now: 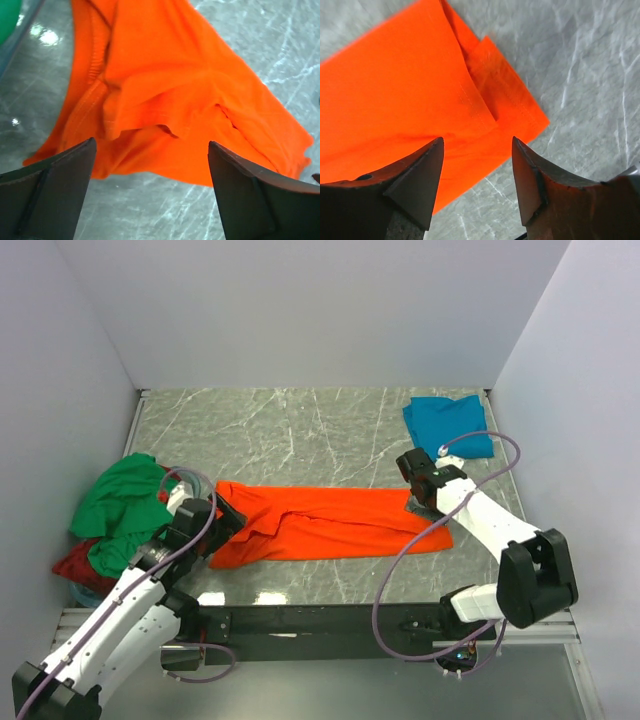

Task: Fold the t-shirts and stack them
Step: Fold the tshirt

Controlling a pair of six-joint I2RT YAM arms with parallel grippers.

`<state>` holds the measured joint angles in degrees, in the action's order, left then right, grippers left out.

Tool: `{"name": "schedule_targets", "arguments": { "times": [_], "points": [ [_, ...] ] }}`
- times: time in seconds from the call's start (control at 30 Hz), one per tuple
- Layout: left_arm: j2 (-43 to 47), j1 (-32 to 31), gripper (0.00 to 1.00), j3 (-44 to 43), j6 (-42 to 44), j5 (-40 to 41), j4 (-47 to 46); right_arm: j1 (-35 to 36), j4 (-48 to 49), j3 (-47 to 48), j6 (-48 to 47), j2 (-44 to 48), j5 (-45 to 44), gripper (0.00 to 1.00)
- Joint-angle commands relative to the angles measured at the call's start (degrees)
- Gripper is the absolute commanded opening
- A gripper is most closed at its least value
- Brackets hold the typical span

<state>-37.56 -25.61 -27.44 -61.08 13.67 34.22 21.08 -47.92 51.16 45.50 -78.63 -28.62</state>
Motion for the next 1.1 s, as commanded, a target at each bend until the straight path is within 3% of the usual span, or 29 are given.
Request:
{"name": "schedule_targets", "arguments": {
  "times": [0.0, 0.27, 0.5, 0.77, 1.07],
  "points": [
    [-0.6, -0.6, 1.0, -3.8, -0.5, -2.9, -2.6, 0.3, -1.0, 2.8, 1.4, 3.0, -3.9, 0.64],
    [-10.2, -1.2, 0.99, -8.5, 4.2, -5.5, -11.9, 0.2, 7.6, 2.7, -4.5, 2.4, 6.7, 0.7],
    [-23.3, -2.6, 1.0, -6.8, 5.6, -9.9, -20.9, -3.5, 9.4, 1.1, -8.0, -1.6, 8.0, 0.69],
    [-31.0, -3.0, 1.0, -3.5, 4.2, -9.1, -22.6, -11.3, 13.1, -1.8, -11.8, -3.4, 14.4, 0.63],
    [-33.2, -3.0, 0.99, -0.9, 3.3, -6.2, -21.2, -13.0, 14.5, -3.6, -13.9, -6.2, 19.1, 0.6]
  ]
}}
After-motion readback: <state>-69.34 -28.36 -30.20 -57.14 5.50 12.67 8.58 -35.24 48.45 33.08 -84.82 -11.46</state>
